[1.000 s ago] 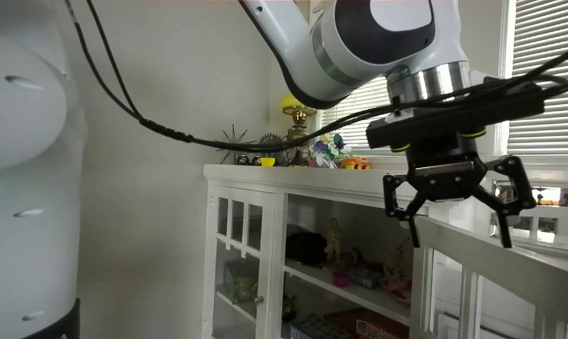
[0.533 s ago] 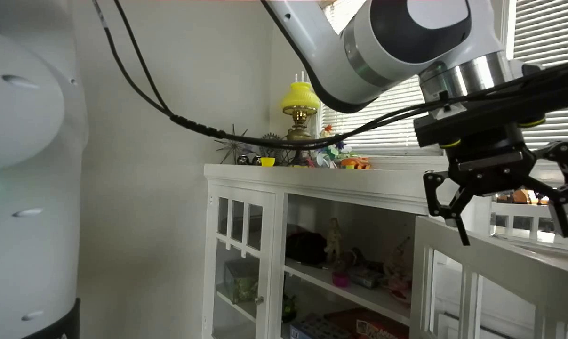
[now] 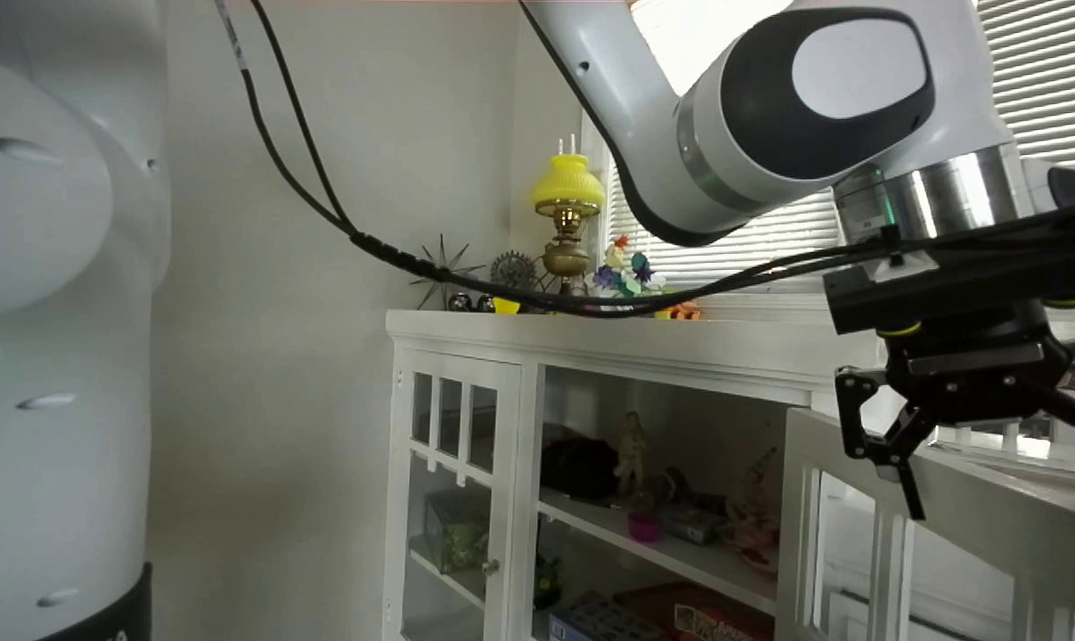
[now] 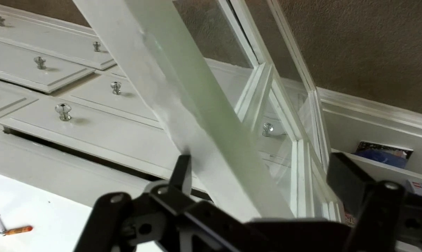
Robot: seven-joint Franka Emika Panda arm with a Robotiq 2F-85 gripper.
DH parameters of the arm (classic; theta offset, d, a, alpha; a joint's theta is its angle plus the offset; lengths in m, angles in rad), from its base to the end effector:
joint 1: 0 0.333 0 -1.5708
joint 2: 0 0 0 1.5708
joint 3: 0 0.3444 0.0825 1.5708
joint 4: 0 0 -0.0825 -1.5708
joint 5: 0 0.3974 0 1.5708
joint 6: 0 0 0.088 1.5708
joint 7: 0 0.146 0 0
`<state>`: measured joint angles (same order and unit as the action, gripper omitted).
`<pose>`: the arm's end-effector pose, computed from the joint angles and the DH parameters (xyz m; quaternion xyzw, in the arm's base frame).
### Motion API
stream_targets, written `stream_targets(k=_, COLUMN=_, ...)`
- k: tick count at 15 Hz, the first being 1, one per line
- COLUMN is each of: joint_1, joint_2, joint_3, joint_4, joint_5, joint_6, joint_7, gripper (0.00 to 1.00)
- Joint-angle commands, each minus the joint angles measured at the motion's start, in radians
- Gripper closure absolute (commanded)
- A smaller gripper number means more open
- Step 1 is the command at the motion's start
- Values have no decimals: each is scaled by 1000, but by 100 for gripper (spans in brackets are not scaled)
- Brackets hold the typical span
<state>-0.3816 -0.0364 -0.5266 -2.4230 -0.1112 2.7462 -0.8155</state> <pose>0.3320 -0.4208 0.3389 0.9841 -0.0004 0.0989 0.1478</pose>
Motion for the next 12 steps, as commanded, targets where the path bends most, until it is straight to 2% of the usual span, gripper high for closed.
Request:
stream_targets(k=1, joint_1=3, joint_2=37, joint_3=-13, joint_4=27, joint_5=127, joint_6=19, joint_7=-128, gripper=0)
stream_targets(k=5, joint_1=0, joint_2=39, joint_3=-17, joint_4=45, joint_5=203, joint_6=13, joint_7=-225, gripper=0)
stream_targets(k=12, joint_1=-1, joint_2=76, joint_3=-17, joint_4=62, joint_5=289, joint_6=-11, joint_7=-288, gripper=0)
